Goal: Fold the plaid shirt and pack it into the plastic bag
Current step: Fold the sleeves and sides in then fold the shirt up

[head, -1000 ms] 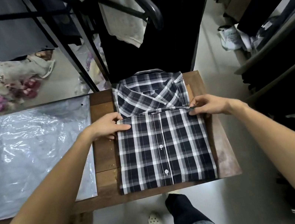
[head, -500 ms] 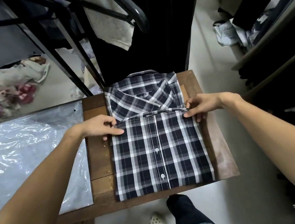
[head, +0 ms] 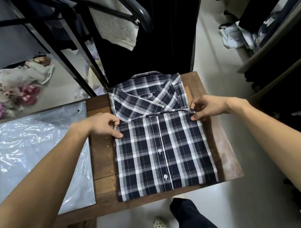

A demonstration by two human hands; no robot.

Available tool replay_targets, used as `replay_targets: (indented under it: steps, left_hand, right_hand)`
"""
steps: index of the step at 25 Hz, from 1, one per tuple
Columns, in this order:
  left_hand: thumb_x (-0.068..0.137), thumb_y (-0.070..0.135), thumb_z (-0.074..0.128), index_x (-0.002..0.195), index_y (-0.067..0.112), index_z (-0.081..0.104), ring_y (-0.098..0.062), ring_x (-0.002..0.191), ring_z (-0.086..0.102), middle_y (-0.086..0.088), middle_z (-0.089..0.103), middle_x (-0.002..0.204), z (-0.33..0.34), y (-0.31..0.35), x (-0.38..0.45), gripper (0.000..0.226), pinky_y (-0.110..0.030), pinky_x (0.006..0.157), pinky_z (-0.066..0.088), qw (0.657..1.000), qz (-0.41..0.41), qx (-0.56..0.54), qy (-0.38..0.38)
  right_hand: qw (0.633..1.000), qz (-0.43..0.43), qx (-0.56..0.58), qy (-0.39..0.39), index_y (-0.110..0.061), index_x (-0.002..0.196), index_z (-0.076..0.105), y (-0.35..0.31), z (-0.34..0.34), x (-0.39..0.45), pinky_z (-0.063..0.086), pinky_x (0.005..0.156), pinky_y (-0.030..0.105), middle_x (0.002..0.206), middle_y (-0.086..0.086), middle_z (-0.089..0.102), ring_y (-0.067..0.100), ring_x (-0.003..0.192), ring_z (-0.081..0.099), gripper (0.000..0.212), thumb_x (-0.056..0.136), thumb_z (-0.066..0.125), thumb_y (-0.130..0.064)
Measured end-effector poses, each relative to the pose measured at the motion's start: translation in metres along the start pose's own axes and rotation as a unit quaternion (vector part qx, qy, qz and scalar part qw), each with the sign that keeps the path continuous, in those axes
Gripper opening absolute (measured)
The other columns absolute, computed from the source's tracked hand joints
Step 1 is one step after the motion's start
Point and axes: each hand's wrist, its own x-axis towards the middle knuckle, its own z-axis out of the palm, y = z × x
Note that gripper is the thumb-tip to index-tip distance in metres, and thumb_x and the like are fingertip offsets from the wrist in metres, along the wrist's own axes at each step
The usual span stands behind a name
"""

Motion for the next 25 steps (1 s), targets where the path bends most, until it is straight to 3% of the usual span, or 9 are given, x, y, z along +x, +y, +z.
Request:
replay_targets:
  steps: [3, 7, 10, 12, 14, 16, 19, 22, 25]
  left_hand:
    - [0.078, 0.063, 0.075, 0.08, 0.026, 0.049, -0.021, 0.08, 0.059, 0.006, 0.061, 0.079, 0.007, 0.008, 0.009, 0.045, -0.041, 0.072, 0.046, 0.984, -0.051, 0.169, 0.039]
    - [0.077, 0.053, 0.08, 0.118, 0.03, 0.043, -0.026, 0.092, 0.059, -0.002, 0.058, 0.098, 0.022, 0.011, -0.001, 0.06, -0.042, 0.082, 0.049, 0.988, -0.122, 0.064, 0.071]
    - [0.085, 0.038, 0.071, 0.133, 0.027, 0.049, -0.023, 0.105, 0.054, -0.005, 0.054, 0.114, 0.059, 0.034, -0.024, 0.054, -0.041, 0.09, 0.05, 0.952, -0.087, 0.085, 0.28]
    - [0.092, 0.039, 0.06, 0.132, 0.027, 0.056, -0.018, 0.111, 0.053, -0.003, 0.057, 0.122, 0.108, 0.063, -0.039, 0.042, -0.038, 0.095, 0.048, 0.917, -0.031, 0.082, 0.39]
    - [0.098, 0.049, 0.049, 0.138, 0.032, 0.054, -0.024, 0.133, 0.048, -0.005, 0.054, 0.142, 0.162, 0.086, -0.043, 0.044, -0.048, 0.11, 0.04, 0.913, -0.026, 0.082, 0.399]
    - [0.101, 0.058, 0.038, 0.15, 0.039, 0.044, -0.033, 0.151, 0.027, -0.01, 0.038, 0.16, 0.206, 0.094, -0.04, 0.052, -0.057, 0.122, 0.022, 0.916, -0.056, 0.11, 0.382]
    - [0.102, 0.064, 0.027, 0.156, 0.044, 0.028, -0.036, 0.157, 0.006, -0.008, 0.016, 0.169, 0.231, 0.082, -0.031, 0.057, -0.061, 0.123, 0.005, 0.917, -0.086, 0.119, 0.37]
    - [0.103, 0.062, 0.023, 0.156, 0.046, 0.027, -0.034, 0.157, 0.002, -0.007, 0.012, 0.17, 0.223, 0.079, -0.031, 0.056, -0.064, 0.122, 0.003, 0.917, -0.104, 0.113, 0.368]
    - [0.099, 0.07, 0.024, 0.157, 0.039, 0.029, -0.031, 0.157, 0.0, -0.008, 0.009, 0.17, 0.221, 0.091, -0.046, 0.066, -0.064, 0.123, 0.004, 0.933, -0.033, 0.123, 0.336]
  right_hand:
    - [0.997, 0.018, -0.068, 0.033, -0.012, 0.105, 0.061, 0.003, 0.007, -0.001, 0.054, 0.071, 0.022, 0.092, 0.005, 0.069, 0.017, 0.078, 0.068, 0.03, 0.086, 0.083, -0.019]
    - [0.974, 0.019, -0.167, 0.152, -0.016, 0.126, 0.059, 0.007, 0.029, -0.008, 0.049, 0.089, 0.033, 0.111, 0.008, 0.065, 0.026, 0.102, 0.064, 0.051, 0.083, 0.083, -0.029]
    - [0.906, -0.055, -0.215, 0.361, -0.012, 0.138, 0.055, 0.008, 0.08, -0.035, 0.047, 0.105, 0.048, 0.131, 0.015, 0.055, 0.032, 0.119, 0.054, 0.053, 0.09, 0.073, -0.027]
    - [0.869, -0.102, -0.237, 0.422, -0.016, 0.144, 0.053, 0.0, 0.135, -0.058, 0.039, 0.115, 0.052, 0.148, 0.016, 0.049, 0.032, 0.136, 0.045, 0.05, 0.098, 0.063, -0.033]
    - [0.877, -0.097, -0.253, 0.397, -0.029, 0.153, 0.043, -0.005, 0.189, -0.071, 0.022, 0.124, 0.052, 0.164, 0.009, 0.032, 0.03, 0.153, 0.026, 0.052, 0.104, 0.048, -0.046]
    - [0.889, -0.065, -0.273, 0.361, -0.039, 0.157, 0.034, 0.001, 0.227, -0.068, 0.012, 0.126, 0.052, 0.17, 0.005, 0.018, 0.03, 0.158, 0.012, 0.053, 0.106, 0.036, -0.054]
    - [0.891, -0.037, -0.307, 0.332, -0.043, 0.158, 0.027, 0.021, 0.232, -0.056, 0.005, 0.127, 0.053, 0.171, 0.002, 0.011, 0.03, 0.159, 0.007, 0.054, 0.106, 0.026, -0.057]
    - [0.891, 0.012, -0.305, 0.336, -0.04, 0.16, 0.023, 0.036, 0.206, -0.055, 0.002, 0.126, 0.056, 0.171, 0.003, 0.012, 0.028, 0.159, 0.004, 0.057, 0.105, 0.021, -0.057]
    - [0.88, -0.031, -0.341, 0.329, -0.031, 0.161, 0.023, 0.03, 0.2, -0.068, 0.006, 0.125, 0.059, 0.171, 0.01, 0.011, 0.032, 0.158, 0.004, 0.064, 0.104, 0.022, -0.061]
